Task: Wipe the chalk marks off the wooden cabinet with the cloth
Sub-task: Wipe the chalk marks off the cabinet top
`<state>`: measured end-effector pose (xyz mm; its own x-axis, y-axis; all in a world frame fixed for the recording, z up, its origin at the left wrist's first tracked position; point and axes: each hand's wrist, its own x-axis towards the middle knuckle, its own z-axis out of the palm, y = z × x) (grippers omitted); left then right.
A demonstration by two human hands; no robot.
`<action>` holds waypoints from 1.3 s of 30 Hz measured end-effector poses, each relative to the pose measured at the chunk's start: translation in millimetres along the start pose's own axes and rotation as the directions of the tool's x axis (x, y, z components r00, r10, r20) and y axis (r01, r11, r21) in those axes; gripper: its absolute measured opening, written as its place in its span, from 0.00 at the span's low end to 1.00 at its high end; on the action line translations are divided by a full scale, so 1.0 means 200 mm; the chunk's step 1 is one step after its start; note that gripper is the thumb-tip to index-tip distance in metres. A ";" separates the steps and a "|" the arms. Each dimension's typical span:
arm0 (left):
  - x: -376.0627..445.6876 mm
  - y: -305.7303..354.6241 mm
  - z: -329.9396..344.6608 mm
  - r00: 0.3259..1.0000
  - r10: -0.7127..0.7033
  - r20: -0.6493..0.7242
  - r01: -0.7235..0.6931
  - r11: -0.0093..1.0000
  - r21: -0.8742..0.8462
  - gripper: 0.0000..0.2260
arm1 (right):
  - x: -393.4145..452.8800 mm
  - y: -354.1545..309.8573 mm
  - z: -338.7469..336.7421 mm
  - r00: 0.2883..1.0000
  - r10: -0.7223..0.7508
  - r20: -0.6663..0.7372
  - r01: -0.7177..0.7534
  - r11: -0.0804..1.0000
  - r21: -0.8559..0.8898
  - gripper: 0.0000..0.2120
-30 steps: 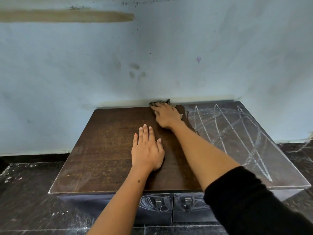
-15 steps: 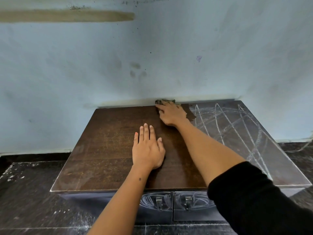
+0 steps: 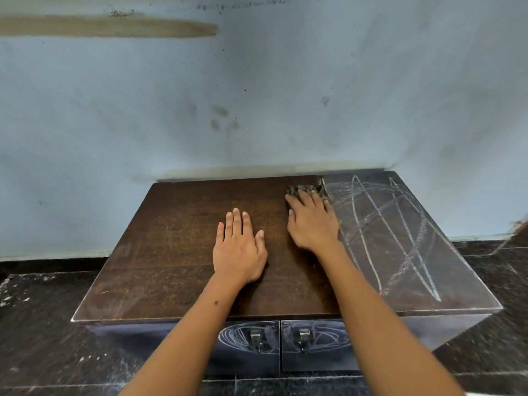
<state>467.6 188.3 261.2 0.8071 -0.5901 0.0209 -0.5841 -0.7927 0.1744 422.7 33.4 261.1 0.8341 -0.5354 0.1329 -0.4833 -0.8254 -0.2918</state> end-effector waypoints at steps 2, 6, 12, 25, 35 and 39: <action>0.00 0.01 0.00 1.000 -0.005 -0.002 0.005 1.000 -0.010 0.27 | -0.12 0.01 0.02 0.999 0.005 -0.033 -0.005 1.000 -0.014 0.22; -0.01 0.02 0.00 0.999 -0.032 0.014 0.032 0.999 0.003 0.28 | 0.00 0.03 0.00 1.000 0.001 0.021 -0.002 1.000 0.021 0.22; -0.02 0.05 0.00 0.999 -0.035 0.023 0.034 0.999 0.020 0.29 | 0.26 0.06 -0.05 0.989 -0.030 0.141 0.025 0.999 0.037 0.22; -0.04 0.29 0.08 0.997 0.067 -0.029 -0.068 0.997 -0.038 0.28 | 0.01 0.08 -0.07 0.995 -0.045 0.089 0.041 0.998 0.043 0.21; -0.03 0.30 0.08 0.998 0.058 -0.016 -0.059 0.997 -0.045 0.27 | -0.53 0.13 -0.05 0.998 -0.017 -0.060 0.016 1.000 -0.007 0.21; -0.03 0.30 0.07 0.998 0.058 -0.003 -0.058 0.998 -0.032 0.27 | -0.31 0.12 -0.10 1.000 -0.019 0.025 0.018 1.000 0.017 0.21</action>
<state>426.2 141.9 257.6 0.7721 -0.6346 0.0338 -0.6269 -0.7519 0.2040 354.1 42.7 264.6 0.8494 -0.5152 0.1143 -0.4634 -0.8319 -0.3054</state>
